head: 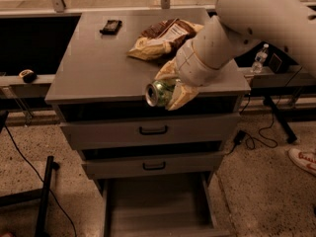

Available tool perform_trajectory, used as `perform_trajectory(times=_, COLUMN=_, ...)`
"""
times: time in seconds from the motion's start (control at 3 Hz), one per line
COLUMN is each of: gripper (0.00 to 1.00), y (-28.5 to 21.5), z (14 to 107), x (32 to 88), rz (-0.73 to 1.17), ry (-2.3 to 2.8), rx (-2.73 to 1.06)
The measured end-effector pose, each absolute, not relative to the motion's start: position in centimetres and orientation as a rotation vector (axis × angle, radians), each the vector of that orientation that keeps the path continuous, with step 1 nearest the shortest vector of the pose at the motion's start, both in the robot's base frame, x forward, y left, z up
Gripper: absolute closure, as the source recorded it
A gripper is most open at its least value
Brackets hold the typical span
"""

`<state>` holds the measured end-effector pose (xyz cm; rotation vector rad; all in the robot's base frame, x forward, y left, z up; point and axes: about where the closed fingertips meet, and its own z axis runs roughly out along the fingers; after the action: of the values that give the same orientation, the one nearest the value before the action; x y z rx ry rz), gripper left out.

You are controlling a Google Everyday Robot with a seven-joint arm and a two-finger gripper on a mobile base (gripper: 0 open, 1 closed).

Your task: Place green can into bottom drawer

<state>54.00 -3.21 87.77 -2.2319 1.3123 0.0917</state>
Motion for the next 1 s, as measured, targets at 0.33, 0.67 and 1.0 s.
perform_trajectory(times=0.33, gripper=1.00, y=-4.2, z=87.2, x=53.8, rz=0.122, ry=1.330, rx=-2.194)
perform_trajectory(times=0.67, gripper=1.00, y=-4.8, z=84.3, x=54.7, rz=0.208, ry=1.379, rx=-2.113)
perform_trajectory(times=1.0, gripper=1.00, y=-3.4, z=76.9, x=53.2, rz=0.423, ry=1.359, rx=-1.971)
